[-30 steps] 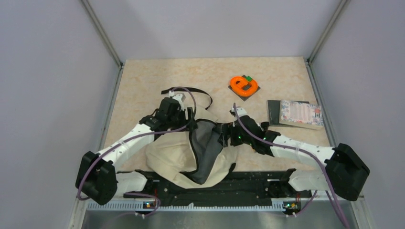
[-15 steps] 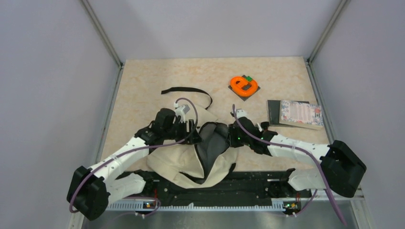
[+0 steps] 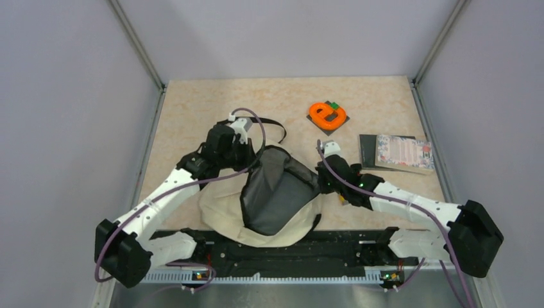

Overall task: Pack the student bag
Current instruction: Adjust the student bag at the center of the board.

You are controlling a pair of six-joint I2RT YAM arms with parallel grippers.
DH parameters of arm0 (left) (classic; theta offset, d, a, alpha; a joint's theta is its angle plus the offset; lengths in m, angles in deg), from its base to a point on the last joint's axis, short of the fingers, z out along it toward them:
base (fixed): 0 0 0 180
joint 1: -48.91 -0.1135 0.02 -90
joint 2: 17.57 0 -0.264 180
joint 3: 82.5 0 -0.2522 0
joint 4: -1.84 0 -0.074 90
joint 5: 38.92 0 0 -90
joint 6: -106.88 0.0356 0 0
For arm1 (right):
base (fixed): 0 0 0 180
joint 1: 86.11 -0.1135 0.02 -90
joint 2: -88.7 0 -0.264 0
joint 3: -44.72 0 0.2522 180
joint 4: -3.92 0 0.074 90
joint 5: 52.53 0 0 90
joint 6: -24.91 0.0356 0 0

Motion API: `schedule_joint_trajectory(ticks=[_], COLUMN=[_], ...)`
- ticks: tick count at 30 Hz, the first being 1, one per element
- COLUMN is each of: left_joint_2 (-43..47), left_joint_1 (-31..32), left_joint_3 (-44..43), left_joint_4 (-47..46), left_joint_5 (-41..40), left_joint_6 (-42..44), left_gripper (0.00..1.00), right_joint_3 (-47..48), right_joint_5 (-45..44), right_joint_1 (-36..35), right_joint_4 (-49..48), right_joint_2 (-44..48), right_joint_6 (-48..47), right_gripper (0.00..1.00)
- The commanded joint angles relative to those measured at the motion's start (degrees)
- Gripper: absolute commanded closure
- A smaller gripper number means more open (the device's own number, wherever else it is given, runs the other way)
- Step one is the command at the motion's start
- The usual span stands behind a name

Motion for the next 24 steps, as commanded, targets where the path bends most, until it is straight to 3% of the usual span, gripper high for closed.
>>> schedule_joint_trajectory(ticks=[1, 5, 7, 12, 15, 17, 19, 21, 24], left_joint_2=[-3.6, -9.4, -11.7, -16.9, -19.8, -22.3, -24.4, -25.6, -23.4], left_joint_1=[-3.6, -10.7, -12.2, -12.6, -13.6, -14.1, -14.2, -14.3, -14.3], left_joint_3=[-9.7, -15.8, -17.3, -20.0, -18.7, -19.2, -18.7, -18.0, -15.6], left_joint_4=[3.0, 8.9, 10.0, 14.1, 12.2, 14.3, 15.0, 15.2, 12.3], left_joint_5=[-4.5, 5.3, 10.7, 12.6, 8.8, 6.3, 3.8, 5.1, 9.1], left_joint_6=[7.3, 7.6, 8.1, 11.0, 10.4, 11.2, 11.2, 10.3, 7.6], left_gripper=[1.00, 1.00, 1.00, 1.00, 1.00, 0.92, 0.78, 0.57, 0.39], right_joint_3=[4.8, 6.3, 8.4, 13.7, 14.2, 14.0, 13.5, 12.4, 10.5], right_joint_5=[-5.7, -4.6, -4.1, -1.2, 0.1, 1.2, 2.0, 2.5, 2.6], right_joint_1=[4.9, 9.1, 10.0, 10.0, 10.0, 10.0, 10.0, 10.0, 10.0], right_joint_4=[-0.9, -4.5, -3.4, -0.5, 0.0, 0.4, 0.7, 0.6, 0.5], right_joint_2=[0.3, -3.3, -5.1, -4.8, -1.8, 0.7, 3.1, 5.7, 8.6], right_joint_6=[-8.5, -11.3, -11.7, -12.3, -11.6, -11.1, -10.3, -9.5, -8.0], right_gripper=[1.00, 1.00, 0.95, 0.47, 0.29, 0.23, 0.21, 0.19, 0.17])
